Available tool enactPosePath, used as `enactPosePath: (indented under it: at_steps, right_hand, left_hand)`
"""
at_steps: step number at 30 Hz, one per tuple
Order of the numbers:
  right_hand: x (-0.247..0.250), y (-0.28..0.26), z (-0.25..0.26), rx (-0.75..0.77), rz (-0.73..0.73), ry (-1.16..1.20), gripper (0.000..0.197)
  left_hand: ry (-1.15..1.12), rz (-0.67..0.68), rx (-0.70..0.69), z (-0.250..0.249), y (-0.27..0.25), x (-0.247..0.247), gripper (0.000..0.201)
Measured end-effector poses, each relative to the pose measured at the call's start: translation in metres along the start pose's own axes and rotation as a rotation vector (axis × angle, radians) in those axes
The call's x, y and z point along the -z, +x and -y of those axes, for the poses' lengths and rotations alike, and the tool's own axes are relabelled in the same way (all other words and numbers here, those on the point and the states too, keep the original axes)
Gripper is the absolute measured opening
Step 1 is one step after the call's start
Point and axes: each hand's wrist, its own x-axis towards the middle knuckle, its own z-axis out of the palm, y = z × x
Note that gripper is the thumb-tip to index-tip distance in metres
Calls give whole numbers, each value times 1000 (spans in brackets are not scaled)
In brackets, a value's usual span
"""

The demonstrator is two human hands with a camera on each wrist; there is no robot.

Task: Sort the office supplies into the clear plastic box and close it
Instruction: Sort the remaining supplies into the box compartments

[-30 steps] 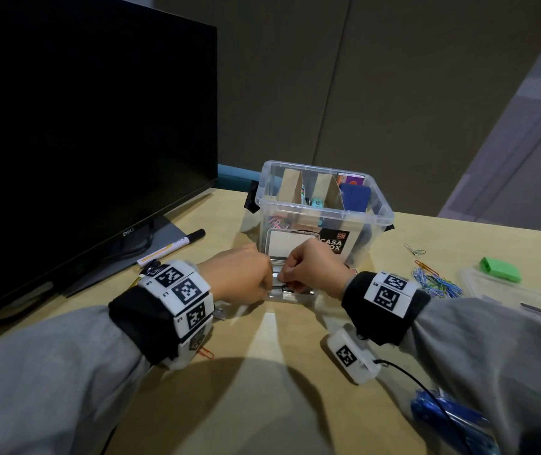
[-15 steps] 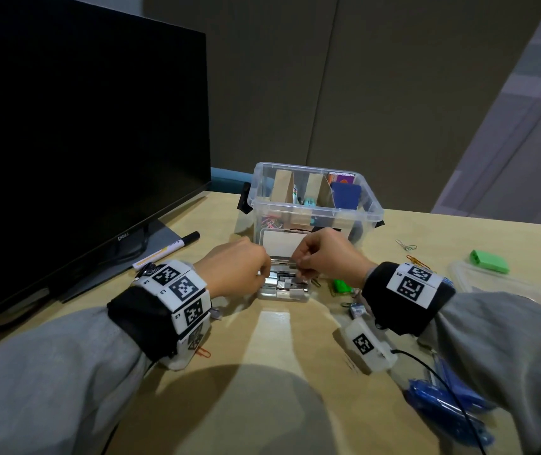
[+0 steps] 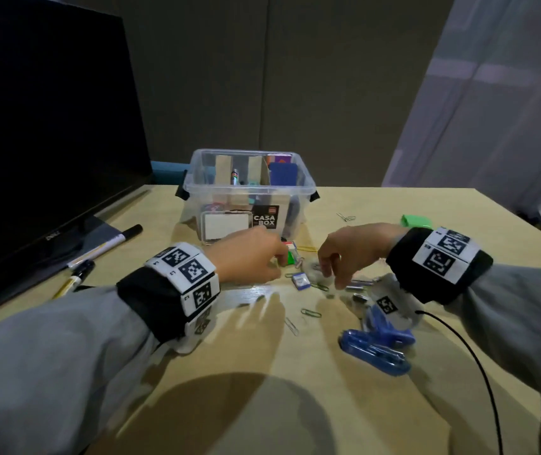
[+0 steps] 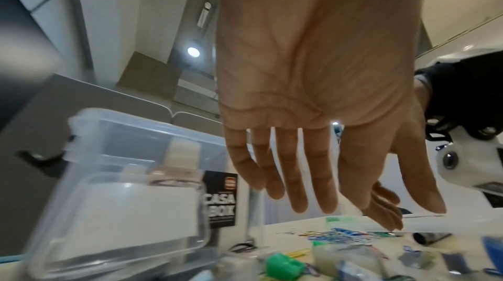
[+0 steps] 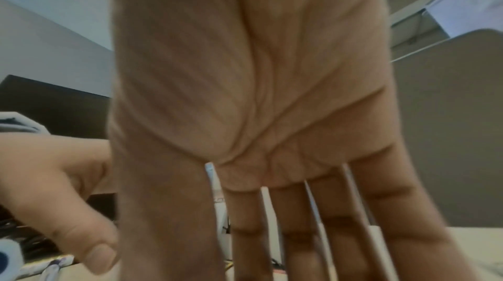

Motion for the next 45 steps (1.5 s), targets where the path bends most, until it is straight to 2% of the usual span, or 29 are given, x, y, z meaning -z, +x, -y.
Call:
enactPosePath:
  at_steps: [4, 9, 12, 15, 18, 21, 31, 34, 39, 41, 45]
  right_hand:
    - [-12, -18, -13, -77, 61, -135, 35]
    - [-23, -35, -26, -199, -5, -246, 38]
    - [-30, -32, -38, -232, -26, -207, 51]
    - [-33, -28, -46, -197, -4, -129, 63]
    - [-35, -21, -51, -182, 35, -78, 70]
    - [-35, -13, -54, -161, 64, -43, 70]
    - [-38, 12, -73, -115, 54, 129, 50]
    - [-36, 12, -73, -90, 42, 106, 46]
    - [-36, 12, -61, 21, -63, -35, 36]
    - [-38, 12, -56, 66, -95, -35, 33]
    - [-40, 14, -45, 39, -95, -96, 42]
  left_hand:
    - [32, 73, -143, -29, 18, -8, 25]
    - [54, 159, -245, -62, 30, -23, 47]
    - [58, 208, -303, -79, 31, -29, 54]
    - [91, 234, -341, -92, 32, -36, 53]
    - [107, 291, -321, -100, 37, -41, 48]
    - [113, 292, -305, -104, 40, -40, 34]
    - [137, 251, -181, -87, 50, -32, 28]
    - [127, 251, -137, -72, 51, -29, 28]
    - [119, 287, -92, -44, 46, -22, 22]
    - [150, 314, -82, -36, 44, -18, 26]
    - [252, 309, -40, -24, 41, -13, 31]
